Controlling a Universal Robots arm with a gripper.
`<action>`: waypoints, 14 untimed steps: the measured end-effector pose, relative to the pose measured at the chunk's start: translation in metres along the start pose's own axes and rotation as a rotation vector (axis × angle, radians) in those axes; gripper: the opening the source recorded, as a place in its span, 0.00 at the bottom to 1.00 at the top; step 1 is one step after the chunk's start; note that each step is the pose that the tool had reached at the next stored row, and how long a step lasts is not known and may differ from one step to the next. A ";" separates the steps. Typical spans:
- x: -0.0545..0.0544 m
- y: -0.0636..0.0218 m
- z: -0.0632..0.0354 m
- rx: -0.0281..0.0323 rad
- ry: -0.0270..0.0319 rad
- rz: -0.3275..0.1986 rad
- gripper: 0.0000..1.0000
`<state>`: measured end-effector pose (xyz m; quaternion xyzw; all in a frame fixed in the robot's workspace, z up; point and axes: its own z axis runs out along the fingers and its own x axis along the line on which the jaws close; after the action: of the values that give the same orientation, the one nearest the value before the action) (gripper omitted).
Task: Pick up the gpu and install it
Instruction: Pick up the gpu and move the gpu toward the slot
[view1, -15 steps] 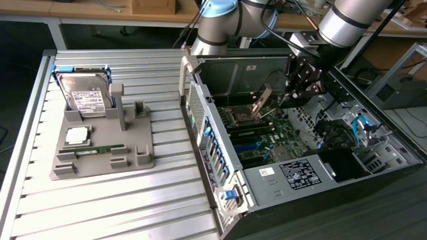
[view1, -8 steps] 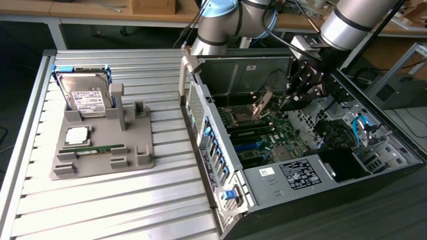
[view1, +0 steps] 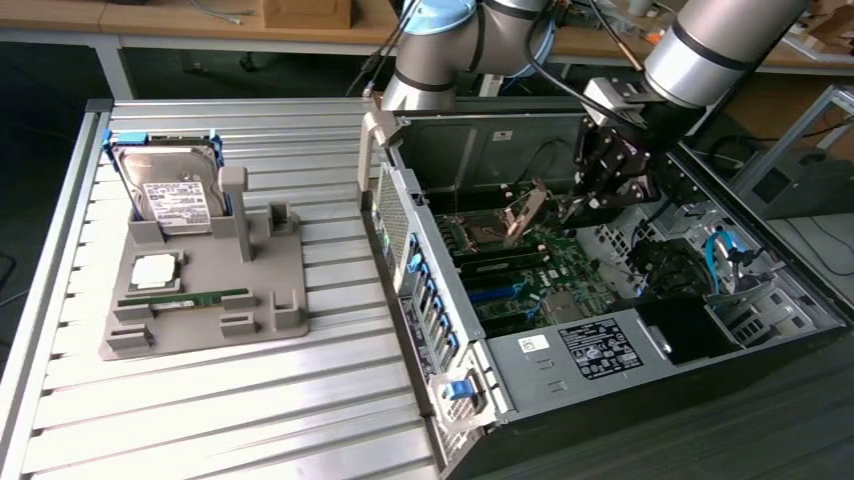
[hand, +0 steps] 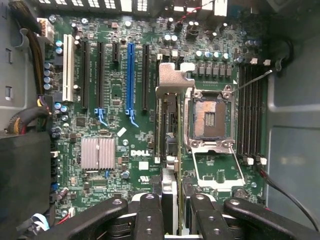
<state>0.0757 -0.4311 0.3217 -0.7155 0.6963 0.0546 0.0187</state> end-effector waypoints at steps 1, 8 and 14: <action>0.001 0.0004 0.0000 0.0000 -0.0001 0.000 0.27; 0.009 0.0038 0.0002 0.0000 -0.0008 0.000 0.27; 0.015 0.0069 0.0004 0.0000 -0.0013 0.000 0.27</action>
<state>0.0692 -0.4459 0.3201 -0.7155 0.6962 0.0550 0.0191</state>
